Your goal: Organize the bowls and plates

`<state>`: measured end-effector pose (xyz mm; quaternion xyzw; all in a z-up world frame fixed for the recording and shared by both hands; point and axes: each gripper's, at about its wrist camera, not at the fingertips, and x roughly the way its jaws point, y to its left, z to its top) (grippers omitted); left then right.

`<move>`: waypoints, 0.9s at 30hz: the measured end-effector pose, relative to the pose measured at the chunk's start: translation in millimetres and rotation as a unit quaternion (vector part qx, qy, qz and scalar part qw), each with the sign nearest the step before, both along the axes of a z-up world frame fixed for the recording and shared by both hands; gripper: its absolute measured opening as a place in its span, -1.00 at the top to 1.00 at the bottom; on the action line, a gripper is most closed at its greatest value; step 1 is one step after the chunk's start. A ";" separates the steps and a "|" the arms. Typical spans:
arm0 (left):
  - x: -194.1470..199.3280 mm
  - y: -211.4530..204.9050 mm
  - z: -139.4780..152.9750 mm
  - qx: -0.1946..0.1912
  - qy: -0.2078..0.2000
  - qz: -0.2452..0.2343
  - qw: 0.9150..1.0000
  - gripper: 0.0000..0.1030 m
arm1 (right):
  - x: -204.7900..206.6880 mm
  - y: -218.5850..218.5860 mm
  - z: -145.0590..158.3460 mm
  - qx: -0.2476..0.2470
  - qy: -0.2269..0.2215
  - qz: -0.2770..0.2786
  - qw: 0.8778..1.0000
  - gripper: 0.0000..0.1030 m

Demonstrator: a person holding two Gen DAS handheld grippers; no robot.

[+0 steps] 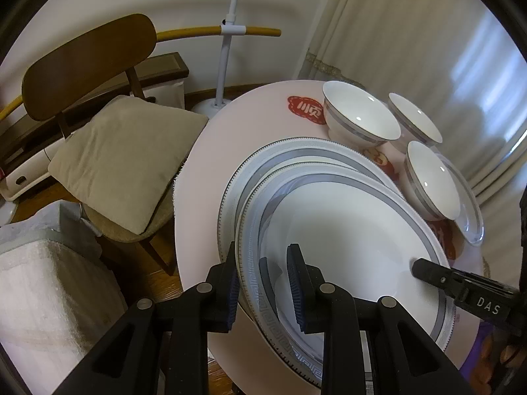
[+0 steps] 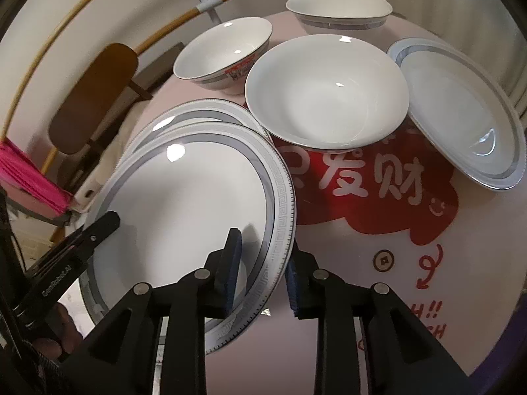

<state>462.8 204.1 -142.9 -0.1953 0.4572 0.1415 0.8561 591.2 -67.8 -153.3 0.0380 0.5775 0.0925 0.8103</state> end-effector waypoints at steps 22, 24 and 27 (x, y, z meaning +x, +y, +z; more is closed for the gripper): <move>-11.4 -7.8 -0.4 0.032 -0.005 0.003 0.999 0.62 | 2.4 6.2 -10.0 0.008 0.023 -0.045 0.999 0.37; -11.2 -7.8 -1.2 0.034 -0.008 0.004 0.999 0.62 | 4.2 5.2 -11.6 0.012 0.023 -0.049 0.998 0.34; -10.2 -6.8 -1.9 0.040 -0.009 0.007 0.999 0.62 | 2.1 2.8 -13.9 0.021 0.019 -0.050 0.998 0.34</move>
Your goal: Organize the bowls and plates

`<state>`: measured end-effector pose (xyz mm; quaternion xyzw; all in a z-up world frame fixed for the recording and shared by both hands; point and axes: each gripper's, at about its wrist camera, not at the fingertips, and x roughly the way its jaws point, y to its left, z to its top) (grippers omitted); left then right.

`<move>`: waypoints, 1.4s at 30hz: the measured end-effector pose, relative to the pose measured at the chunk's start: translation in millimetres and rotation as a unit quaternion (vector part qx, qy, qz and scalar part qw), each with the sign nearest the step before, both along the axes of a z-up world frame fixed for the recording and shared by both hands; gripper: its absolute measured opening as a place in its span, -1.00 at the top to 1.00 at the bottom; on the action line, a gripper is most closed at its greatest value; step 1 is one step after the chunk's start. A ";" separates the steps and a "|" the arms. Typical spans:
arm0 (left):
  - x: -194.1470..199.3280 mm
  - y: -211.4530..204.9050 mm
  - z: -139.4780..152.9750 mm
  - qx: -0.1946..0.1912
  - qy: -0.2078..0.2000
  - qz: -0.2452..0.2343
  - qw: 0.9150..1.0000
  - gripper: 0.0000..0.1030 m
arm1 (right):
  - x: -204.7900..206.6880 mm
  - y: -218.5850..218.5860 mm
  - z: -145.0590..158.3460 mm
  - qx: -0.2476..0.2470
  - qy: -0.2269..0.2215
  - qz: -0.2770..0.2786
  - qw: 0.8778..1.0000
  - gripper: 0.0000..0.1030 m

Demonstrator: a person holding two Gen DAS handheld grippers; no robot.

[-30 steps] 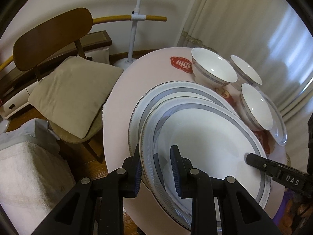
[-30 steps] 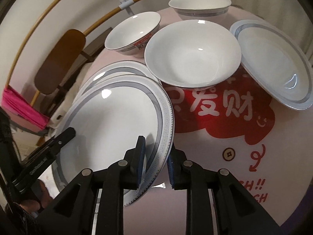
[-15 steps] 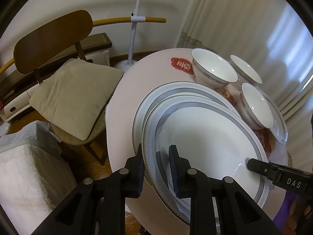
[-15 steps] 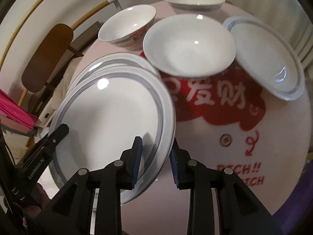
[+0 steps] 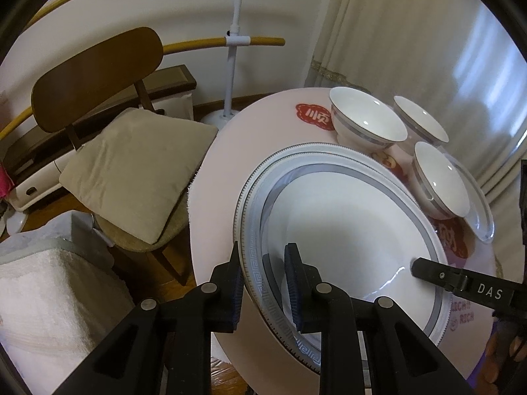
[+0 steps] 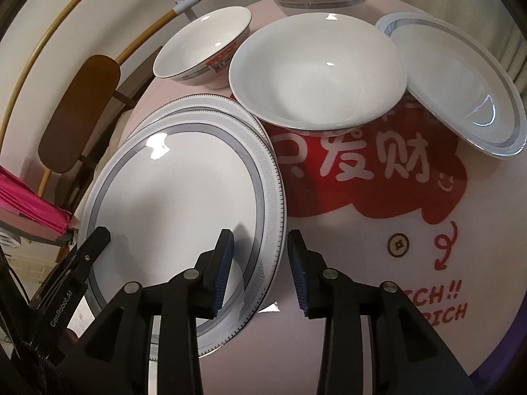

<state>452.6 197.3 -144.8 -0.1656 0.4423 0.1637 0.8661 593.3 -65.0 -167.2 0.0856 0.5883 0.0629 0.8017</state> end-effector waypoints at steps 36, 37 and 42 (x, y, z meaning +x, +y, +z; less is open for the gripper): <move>43.5 -105.3 79.3 -0.027 -0.040 -0.048 0.998 -0.33 | -19.2 -86.4 94.5 0.000 -0.050 0.068 0.996 0.35; 48.0 -115.9 81.2 -0.028 -0.046 -0.051 0.997 -0.35 | -15.5 -101.1 101.5 0.000 -0.060 0.068 0.996 0.35; 83.5 -175.7 73.9 -0.041 -0.044 -0.033 0.998 -0.36 | 23.2 -182.2 117.5 -0.021 -0.093 0.056 0.994 0.34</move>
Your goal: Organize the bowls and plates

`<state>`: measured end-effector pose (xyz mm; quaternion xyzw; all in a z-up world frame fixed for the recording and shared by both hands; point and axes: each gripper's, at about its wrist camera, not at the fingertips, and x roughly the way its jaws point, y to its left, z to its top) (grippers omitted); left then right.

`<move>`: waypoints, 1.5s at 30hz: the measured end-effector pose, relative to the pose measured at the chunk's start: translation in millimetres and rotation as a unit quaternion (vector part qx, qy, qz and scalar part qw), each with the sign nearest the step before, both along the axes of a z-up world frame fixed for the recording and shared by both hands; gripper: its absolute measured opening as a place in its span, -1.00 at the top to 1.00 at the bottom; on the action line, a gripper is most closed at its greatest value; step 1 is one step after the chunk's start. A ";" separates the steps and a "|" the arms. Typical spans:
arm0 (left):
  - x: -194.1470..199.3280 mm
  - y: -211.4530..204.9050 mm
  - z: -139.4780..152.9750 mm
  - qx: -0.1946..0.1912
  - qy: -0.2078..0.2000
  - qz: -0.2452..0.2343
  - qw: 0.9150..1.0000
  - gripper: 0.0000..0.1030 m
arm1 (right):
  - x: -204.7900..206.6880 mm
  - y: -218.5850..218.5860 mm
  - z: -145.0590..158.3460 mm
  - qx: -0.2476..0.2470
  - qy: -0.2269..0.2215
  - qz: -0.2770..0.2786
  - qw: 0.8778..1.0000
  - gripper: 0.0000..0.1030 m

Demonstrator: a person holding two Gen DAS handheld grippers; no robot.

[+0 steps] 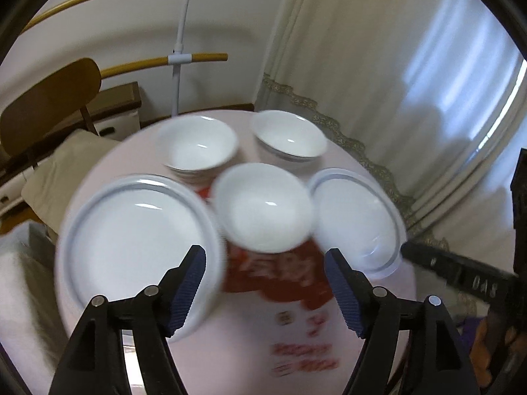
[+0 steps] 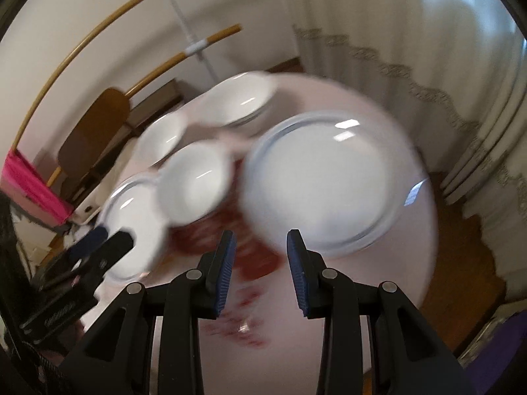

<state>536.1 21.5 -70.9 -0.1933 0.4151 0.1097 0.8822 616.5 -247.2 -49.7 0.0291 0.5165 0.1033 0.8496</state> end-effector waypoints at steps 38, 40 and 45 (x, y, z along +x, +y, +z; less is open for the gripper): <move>124.3 -102.6 -107.6 0.016 0.033 0.182 0.983 0.51 | 165.6 -133.1 -107.7 0.142 0.044 0.154 0.977 0.72; 126.8 -103.0 -108.5 0.019 0.037 0.181 0.983 0.50 | 165.6 -134.8 -107.4 0.146 0.047 0.151 0.976 0.73; 122.9 -99.1 -106.0 0.004 0.038 0.176 0.984 0.54 | 156.4 -137.5 -101.3 0.137 0.044 0.148 0.978 0.74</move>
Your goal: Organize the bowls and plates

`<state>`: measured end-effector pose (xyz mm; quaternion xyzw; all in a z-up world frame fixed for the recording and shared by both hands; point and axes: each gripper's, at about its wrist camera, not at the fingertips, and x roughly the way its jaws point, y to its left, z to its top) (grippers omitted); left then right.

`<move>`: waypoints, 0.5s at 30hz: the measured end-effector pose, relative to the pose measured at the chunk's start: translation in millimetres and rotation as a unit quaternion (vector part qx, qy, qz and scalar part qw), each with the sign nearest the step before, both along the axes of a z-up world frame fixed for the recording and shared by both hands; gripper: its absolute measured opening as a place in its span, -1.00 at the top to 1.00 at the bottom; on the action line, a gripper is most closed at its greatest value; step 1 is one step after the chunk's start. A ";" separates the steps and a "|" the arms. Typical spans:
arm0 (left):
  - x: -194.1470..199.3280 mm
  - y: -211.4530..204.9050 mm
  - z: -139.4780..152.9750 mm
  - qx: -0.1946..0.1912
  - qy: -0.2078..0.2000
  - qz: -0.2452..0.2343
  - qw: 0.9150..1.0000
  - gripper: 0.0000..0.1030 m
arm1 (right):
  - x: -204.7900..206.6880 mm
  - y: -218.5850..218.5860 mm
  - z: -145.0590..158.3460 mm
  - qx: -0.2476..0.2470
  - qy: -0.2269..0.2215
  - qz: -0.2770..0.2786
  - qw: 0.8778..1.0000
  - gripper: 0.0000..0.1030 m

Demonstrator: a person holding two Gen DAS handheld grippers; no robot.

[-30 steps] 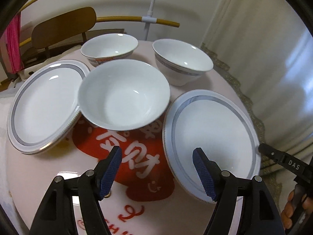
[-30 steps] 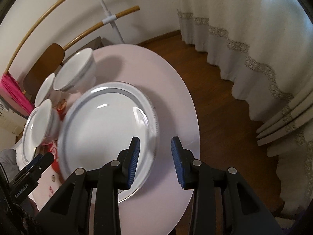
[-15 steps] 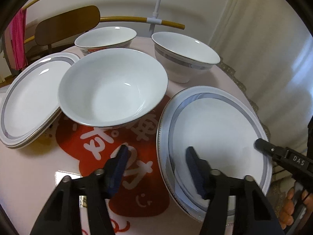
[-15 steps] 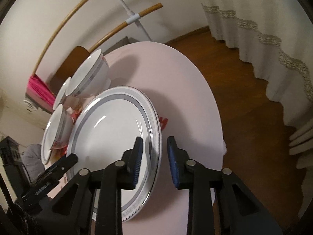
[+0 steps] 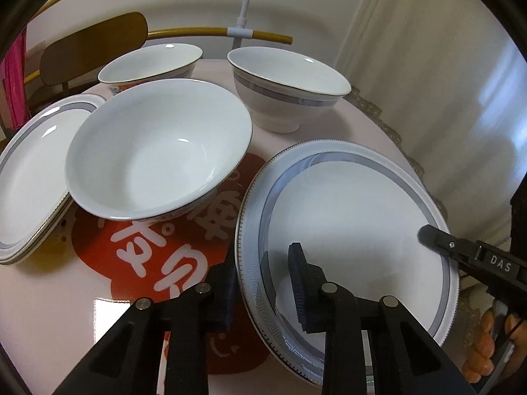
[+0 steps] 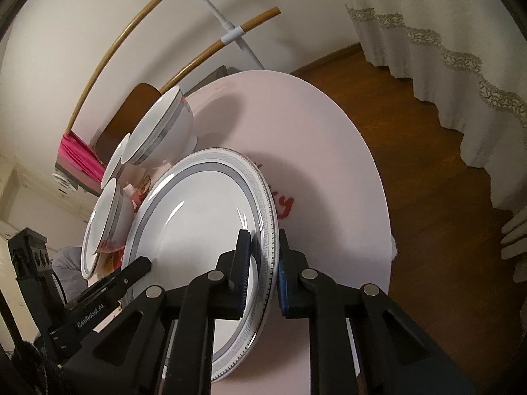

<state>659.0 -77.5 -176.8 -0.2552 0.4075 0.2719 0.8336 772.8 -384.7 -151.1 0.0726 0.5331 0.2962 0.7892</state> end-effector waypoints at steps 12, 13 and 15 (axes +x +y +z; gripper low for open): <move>-33.2 -3.5 45.8 -0.021 -0.041 -0.071 0.996 0.65 | -52.7 -23.8 43.2 0.001 -0.006 -0.049 0.999 0.77; -37.8 -0.8 51.3 -0.022 -0.046 -0.078 0.996 0.65 | -60.4 -22.9 49.7 0.001 -0.011 -0.054 0.999 0.77; -53.1 5.3 62.7 -0.024 -0.056 -0.097 0.993 0.65 | -75.1 -19.8 60.8 0.000 -0.016 -0.066 0.998 0.77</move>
